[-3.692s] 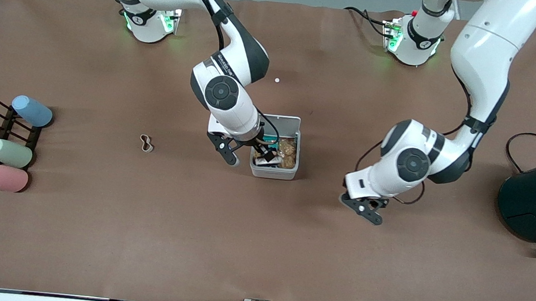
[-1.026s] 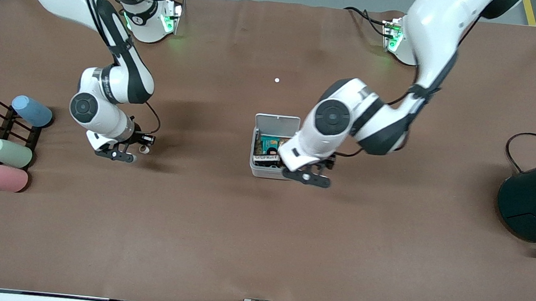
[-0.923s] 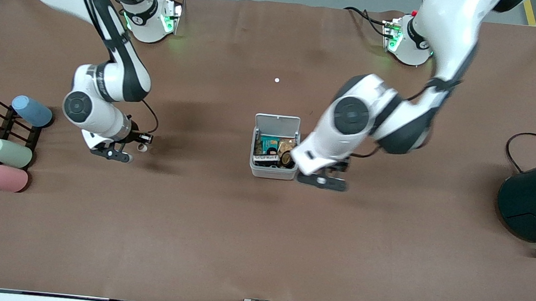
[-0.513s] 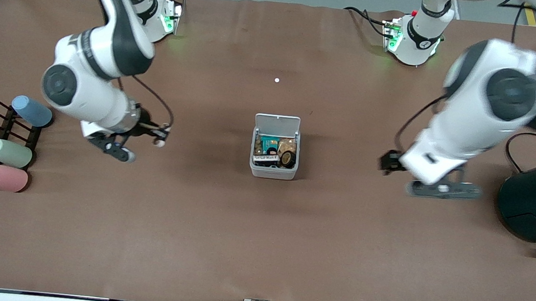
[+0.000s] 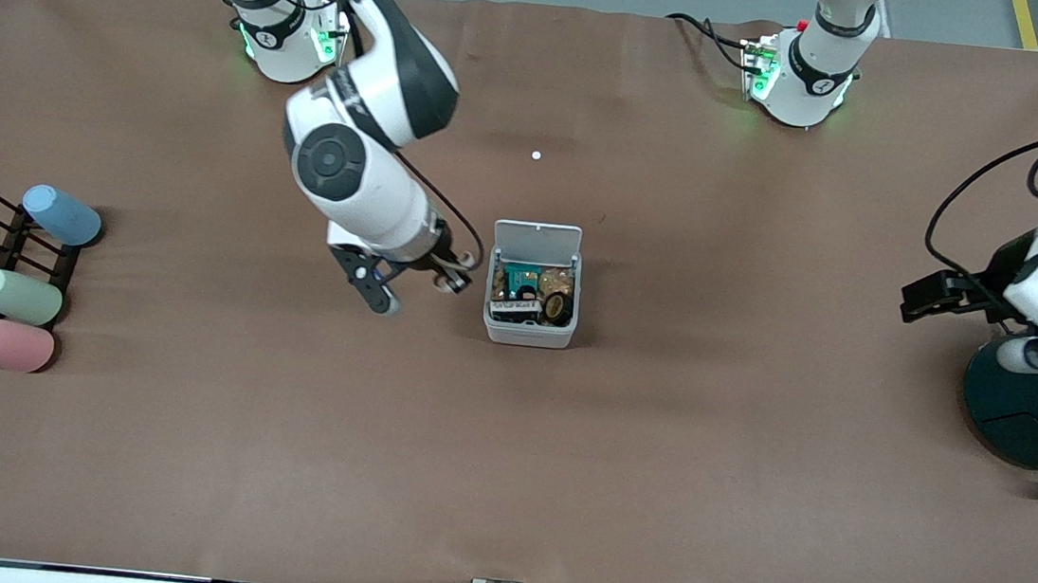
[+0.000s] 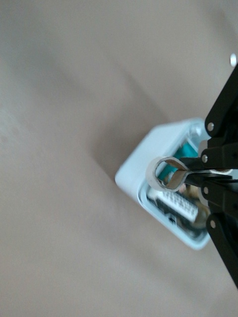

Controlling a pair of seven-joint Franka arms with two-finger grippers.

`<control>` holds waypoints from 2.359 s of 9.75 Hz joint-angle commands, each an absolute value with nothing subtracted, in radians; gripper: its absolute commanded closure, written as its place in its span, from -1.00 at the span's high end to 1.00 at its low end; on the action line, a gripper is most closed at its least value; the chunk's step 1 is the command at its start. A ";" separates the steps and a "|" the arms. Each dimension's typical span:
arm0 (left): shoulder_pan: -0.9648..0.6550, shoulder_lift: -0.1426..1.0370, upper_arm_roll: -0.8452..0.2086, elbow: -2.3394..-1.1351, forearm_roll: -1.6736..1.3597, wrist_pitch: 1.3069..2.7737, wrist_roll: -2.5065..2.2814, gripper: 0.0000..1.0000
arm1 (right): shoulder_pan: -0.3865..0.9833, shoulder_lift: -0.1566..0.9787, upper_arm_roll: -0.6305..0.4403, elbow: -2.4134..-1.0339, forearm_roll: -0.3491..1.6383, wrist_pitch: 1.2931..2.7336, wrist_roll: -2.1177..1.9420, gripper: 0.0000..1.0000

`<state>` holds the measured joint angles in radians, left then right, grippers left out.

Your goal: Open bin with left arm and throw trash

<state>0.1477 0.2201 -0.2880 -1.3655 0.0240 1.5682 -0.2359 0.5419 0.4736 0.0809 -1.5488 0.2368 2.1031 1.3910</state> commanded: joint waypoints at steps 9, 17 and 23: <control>-0.038 -0.071 -0.069 -1.639 -0.008 1.598 -0.192 1.00 | 0.630 0.592 0.069 -1.502 0.250 2.126 1.522 0.14; -0.038 -0.020 -0.071 -1.591 -0.005 1.598 -0.118 1.00 | 0.392 0.416 0.061 -1.466 0.249 1.733 1.263 0.49; -0.017 0.026 -0.057 -1.541 0.002 1.598 -0.072 1.00 | -0.005 0.105 0.061 -1.480 0.157 1.341 0.415 0.65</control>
